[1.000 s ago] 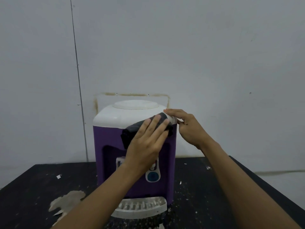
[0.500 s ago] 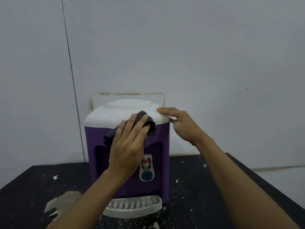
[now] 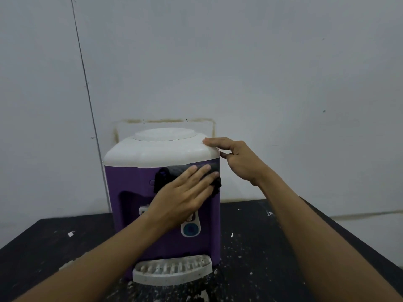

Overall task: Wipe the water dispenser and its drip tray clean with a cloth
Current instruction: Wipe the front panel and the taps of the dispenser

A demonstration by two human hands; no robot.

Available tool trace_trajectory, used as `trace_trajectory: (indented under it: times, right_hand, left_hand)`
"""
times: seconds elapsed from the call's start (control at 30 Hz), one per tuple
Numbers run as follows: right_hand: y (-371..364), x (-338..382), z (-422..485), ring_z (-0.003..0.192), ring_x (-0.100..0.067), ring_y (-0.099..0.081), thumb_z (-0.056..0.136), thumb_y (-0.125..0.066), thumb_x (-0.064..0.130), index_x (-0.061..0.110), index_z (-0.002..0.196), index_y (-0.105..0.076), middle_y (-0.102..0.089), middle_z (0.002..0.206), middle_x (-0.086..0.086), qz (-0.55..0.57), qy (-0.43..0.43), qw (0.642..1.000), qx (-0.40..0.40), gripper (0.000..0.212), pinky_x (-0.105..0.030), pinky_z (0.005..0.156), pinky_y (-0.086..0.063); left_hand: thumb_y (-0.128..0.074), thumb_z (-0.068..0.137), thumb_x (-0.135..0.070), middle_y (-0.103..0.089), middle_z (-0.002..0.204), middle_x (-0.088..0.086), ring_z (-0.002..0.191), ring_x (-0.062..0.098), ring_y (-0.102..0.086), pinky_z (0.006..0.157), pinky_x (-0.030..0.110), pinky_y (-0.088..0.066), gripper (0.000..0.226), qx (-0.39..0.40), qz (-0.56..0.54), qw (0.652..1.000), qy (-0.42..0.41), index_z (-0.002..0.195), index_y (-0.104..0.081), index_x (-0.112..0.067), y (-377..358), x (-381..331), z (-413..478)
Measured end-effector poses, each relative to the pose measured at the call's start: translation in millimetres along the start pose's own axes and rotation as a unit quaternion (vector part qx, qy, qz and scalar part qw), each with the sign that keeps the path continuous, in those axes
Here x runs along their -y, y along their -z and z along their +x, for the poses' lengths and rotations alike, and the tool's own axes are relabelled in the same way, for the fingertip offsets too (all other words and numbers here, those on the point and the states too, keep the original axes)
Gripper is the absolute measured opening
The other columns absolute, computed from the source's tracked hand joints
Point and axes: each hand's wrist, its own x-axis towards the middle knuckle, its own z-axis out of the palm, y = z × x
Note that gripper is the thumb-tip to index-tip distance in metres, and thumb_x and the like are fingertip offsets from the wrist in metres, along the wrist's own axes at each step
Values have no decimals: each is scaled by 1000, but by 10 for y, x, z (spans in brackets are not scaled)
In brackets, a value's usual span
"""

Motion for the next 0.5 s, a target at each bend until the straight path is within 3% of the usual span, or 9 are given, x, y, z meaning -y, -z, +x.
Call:
trace_trajectory:
  times: [0.27, 0.4, 0.47, 0.5]
  right_hand:
    - [-108, 32, -62, 136, -5, -42, 69, -24, -28, 21, 126, -67, -57, 139, 8, 0, 1, 999, -35, 86, -18, 111, -37]
    - [-158, 56, -92, 122, -11, -52, 73, -26, -25, 25, 127, -64, -53, 141, 2, -11, -5, 999, -53, 83, -9, 87, -48]
    - [-215, 14, -106, 120, -15, -54, 78, -32, -22, 34, 126, -60, -49, 141, 1, -17, -5, 998, -62, 79, -19, 85, -55]
    - [-245, -14, -111, 121, -18, -54, 81, -37, -20, 37, 125, -58, -48, 141, 2, -21, -1, 997, -69, 76, -24, 87, -56]
  left_hand:
    - [-51, 94, 1, -45, 154, 10, 146, 33, -38, 117, 53, -34, 37, -65, -68, 981, 170, 128, -63, -9, 136, 160, -542]
    - [-52, 97, -2, -47, 151, 14, 146, 38, -37, 116, 60, -33, 33, -85, -104, 950, 283, 130, -58, -7, 127, 107, -595]
    - [-53, 98, -2, -47, 152, 13, 146, 39, -36, 118, 58, -31, 31, -92, -114, 953, 266, 127, -63, -5, 113, 69, -485]
    - [-52, 98, -2, -47, 152, 12, 146, 37, -37, 118, 56, -31, 30, -88, -112, 965, 218, 124, -67, -6, 99, 72, -441]
